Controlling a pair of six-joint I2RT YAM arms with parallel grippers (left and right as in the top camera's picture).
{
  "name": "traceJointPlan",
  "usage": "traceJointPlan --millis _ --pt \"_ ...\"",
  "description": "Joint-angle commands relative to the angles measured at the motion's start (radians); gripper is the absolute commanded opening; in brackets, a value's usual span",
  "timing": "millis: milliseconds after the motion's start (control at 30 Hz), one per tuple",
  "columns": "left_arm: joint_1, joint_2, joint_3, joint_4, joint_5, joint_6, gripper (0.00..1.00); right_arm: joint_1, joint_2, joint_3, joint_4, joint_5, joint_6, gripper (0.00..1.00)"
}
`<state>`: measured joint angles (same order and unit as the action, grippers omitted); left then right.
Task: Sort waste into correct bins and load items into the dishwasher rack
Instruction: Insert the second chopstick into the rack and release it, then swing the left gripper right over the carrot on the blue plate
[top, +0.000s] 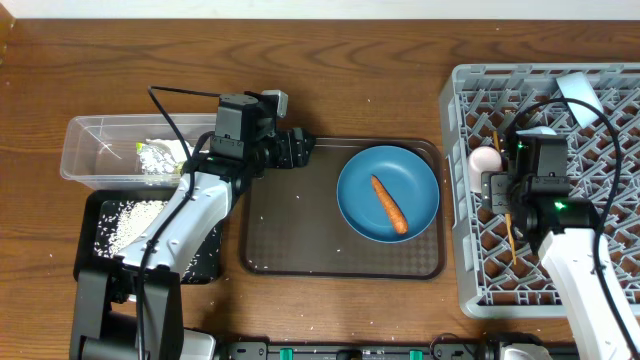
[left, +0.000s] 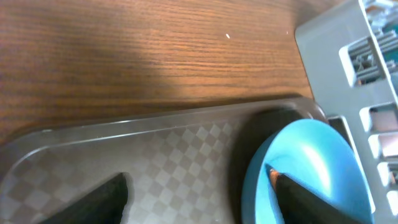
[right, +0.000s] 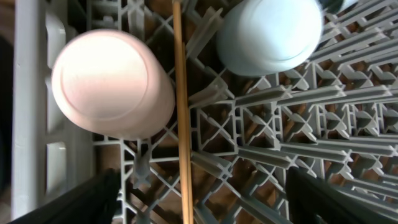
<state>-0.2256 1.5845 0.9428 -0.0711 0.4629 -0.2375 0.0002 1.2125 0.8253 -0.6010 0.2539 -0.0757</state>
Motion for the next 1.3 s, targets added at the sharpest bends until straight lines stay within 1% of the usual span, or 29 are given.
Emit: traceJointPlan --millis 0,33,67,233,400,800,967,1067,1133,1167,1267 --pt "0.000 0.004 -0.003 0.005 -0.012 -0.011 0.99 -0.006 -0.060 0.019 -0.001 -0.012 0.088 0.95" --pt "0.000 0.004 -0.003 0.007 -0.012 -0.011 0.98 -0.006 -0.070 0.019 -0.005 -0.011 0.109 0.99" --pt "0.000 0.004 -0.003 0.008 -0.011 -0.011 0.98 -0.006 -0.081 0.019 -0.006 -0.011 0.126 0.99" --pt "0.000 0.003 -0.003 0.008 -0.011 -0.011 0.98 -0.006 -0.119 0.019 -0.021 -0.015 0.131 0.99" --pt "0.000 0.003 -0.003 0.008 -0.011 -0.011 0.98 -0.006 -0.121 0.018 -0.040 -0.129 0.131 0.99" --pt "-0.005 0.003 -0.003 0.008 -0.005 -0.019 0.99 -0.006 -0.121 0.018 -0.040 -0.131 0.131 0.99" --pt "-0.046 -0.018 -0.003 0.003 -0.004 -0.027 1.00 -0.006 -0.121 0.018 -0.040 -0.131 0.131 0.99" --pt "-0.087 -0.037 -0.003 -0.024 -0.004 -0.028 0.98 -0.006 -0.121 0.018 -0.040 -0.131 0.131 0.99" --pt "-0.119 -0.057 -0.003 -0.066 -0.001 -0.064 0.98 -0.006 -0.121 0.018 -0.040 -0.131 0.131 0.99" --pt "-0.137 -0.072 -0.003 -0.094 0.018 -0.089 0.98 -0.006 -0.121 0.018 -0.040 -0.131 0.131 0.99" --pt "-0.184 -0.125 -0.003 -0.134 0.160 -0.115 0.98 -0.006 -0.121 0.018 -0.040 -0.131 0.131 0.99"
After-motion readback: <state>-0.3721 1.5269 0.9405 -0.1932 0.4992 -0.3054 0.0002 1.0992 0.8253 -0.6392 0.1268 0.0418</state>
